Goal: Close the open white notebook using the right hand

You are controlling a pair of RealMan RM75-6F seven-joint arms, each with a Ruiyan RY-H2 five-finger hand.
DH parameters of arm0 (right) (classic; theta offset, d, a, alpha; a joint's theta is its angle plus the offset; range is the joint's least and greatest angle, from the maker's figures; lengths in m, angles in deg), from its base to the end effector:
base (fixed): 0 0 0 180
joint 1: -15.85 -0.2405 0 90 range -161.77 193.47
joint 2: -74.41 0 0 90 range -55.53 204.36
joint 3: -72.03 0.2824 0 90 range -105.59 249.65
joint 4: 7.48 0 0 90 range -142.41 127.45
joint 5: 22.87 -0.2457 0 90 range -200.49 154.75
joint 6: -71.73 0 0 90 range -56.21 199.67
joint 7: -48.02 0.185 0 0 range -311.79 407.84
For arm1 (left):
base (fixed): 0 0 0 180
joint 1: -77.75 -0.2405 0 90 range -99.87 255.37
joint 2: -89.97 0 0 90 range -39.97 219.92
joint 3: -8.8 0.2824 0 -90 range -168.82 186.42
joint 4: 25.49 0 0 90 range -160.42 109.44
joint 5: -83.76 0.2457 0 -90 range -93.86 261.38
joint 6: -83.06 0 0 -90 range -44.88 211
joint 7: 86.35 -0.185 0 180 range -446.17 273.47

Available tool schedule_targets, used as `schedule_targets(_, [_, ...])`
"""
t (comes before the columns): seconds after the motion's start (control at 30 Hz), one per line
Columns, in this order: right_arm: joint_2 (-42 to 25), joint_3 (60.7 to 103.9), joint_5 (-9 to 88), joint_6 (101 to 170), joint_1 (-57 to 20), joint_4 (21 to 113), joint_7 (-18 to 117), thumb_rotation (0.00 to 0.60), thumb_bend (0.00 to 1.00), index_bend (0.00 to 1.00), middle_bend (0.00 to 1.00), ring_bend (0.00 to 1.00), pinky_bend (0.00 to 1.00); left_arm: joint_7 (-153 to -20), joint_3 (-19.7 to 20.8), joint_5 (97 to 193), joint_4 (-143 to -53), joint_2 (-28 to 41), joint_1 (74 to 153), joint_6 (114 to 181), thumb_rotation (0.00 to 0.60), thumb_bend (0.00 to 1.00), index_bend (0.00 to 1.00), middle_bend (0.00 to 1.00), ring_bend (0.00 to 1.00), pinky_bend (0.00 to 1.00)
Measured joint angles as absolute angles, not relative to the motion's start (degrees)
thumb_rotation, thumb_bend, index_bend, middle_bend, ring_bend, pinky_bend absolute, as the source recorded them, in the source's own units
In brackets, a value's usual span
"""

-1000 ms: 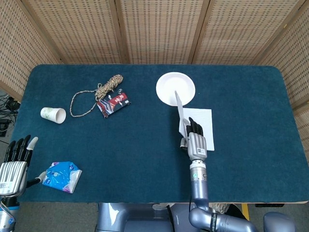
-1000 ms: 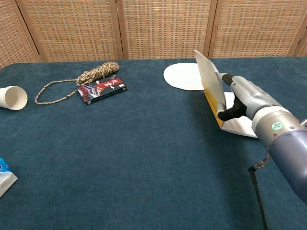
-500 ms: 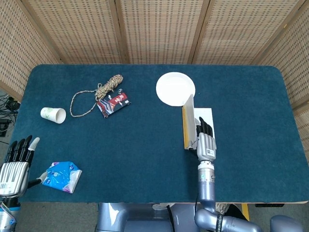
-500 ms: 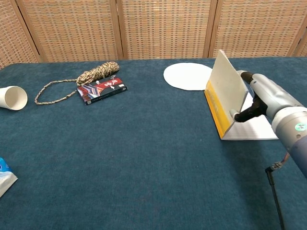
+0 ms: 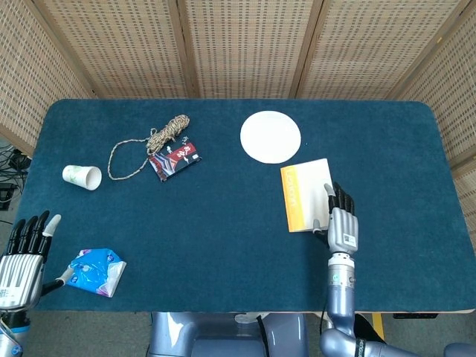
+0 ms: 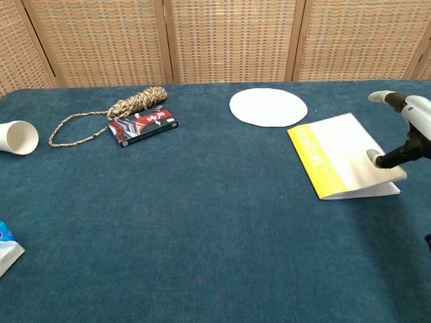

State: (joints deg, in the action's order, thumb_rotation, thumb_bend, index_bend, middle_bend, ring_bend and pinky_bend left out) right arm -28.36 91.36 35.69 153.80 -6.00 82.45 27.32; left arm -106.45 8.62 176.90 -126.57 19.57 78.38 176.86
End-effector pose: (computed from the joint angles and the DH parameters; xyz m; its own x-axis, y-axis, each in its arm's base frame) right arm -0.2123 -0.3407 -0.0421 0.0031 0.0322 0.9995 -0.9828 0.1849 -0.0029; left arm -0.2884 0.1882 0.1034 0.4738 -0.0893 0.8761 0.8774 -0.0379 -0.4783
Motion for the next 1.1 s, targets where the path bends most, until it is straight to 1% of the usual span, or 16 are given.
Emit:
schedule_targets(0.2, [-24.8, 89.6, 37.3, 153.2, -4.5, 85.1, 28.9, 0.6, 0.54, 0.0, 0.0, 0.0, 0.0, -106.2, 8.9, 177.9, -127.1, 20.1, 77.9, 177.5, 0.6, 0.08, 0.0, 0.0, 0.0, 0.0])
schedule_targets(0.3, [-22.4, 88.2, 39.6, 152.9, -3.7, 86.8, 30.2, 0.6, 0.51, 0.0, 0.0, 0.0, 0.0, -106.4, 8.9, 178.2, -127.1, 20.2, 77.8, 177.6, 0.6, 0.08, 0.0, 0.0, 0.0, 0.0])
schedule_targets(0.4, [-19.6, 86.2, 42.2, 152.2, -3.0, 88.5, 31.6, 0.6, 0.49, 0.0, 0.0, 0.0, 0.0, -106.8, 9.1, 178.3, -127.2, 20.3, 77.7, 177.6, 0.6, 0.08, 0.0, 0.0, 0.0, 0.0])
schedule_targets(0.6, [-11.0, 79.9, 49.2, 149.5, -1.5, 90.3, 33.9, 0.6, 0.44, 0.0, 0.0, 0.0, 0.0, -108.8, 9.4, 177.2, -127.5, 20.9, 77.6, 176.1, 0.6, 0.09, 0.0, 0.0, 0.0, 0.0])
schedule_targets(0.73, [-5.6, 75.7, 56.6, 149.9, 0.0, 89.2, 35.9, 0.6, 0.43, 0.0, 0.0, 0.0, 0.0, -109.7, 9.5, 177.6, -127.8, 21.0, 77.4, 176.4, 0.6, 0.08, 0.0, 0.0, 0.0, 0.0])
schedule_targets(0.83, [-3.2, 73.4, 60.5, 151.5, 1.6, 87.1, 38.7, 0.6, 0.43, 0.0, 0.0, 0.0, 0.0, -110.3, 9.6, 178.8, -127.8, 20.9, 77.1, 177.1, 0.6, 0.08, 0.0, 0.0, 0.0, 0.0])
schedule_targets(0.93, [-2.4, 72.2, 62.0, 153.4, 3.2, 84.4, 40.9, 0.6, 0.42, 0.0, 0.0, 0.0, 0.0, -110.5, 9.8, 180.1, -127.4, 20.4, 76.8, 177.9, 0.6, 0.08, 0.0, 0.0, 0.0, 0.0])
schedule_targets(1.1, [-2.3, 71.2, 64.5, 156.4, 5.3, 80.2, 45.9, 0.6, 0.41, 0.0, 0.0, 0.0, 0.0, -110.3, 9.8, 180.1, -126.8, 19.8, 76.9, 177.3, 0.6, 0.09, 0.0, 0.0, 0.0, 0.0])
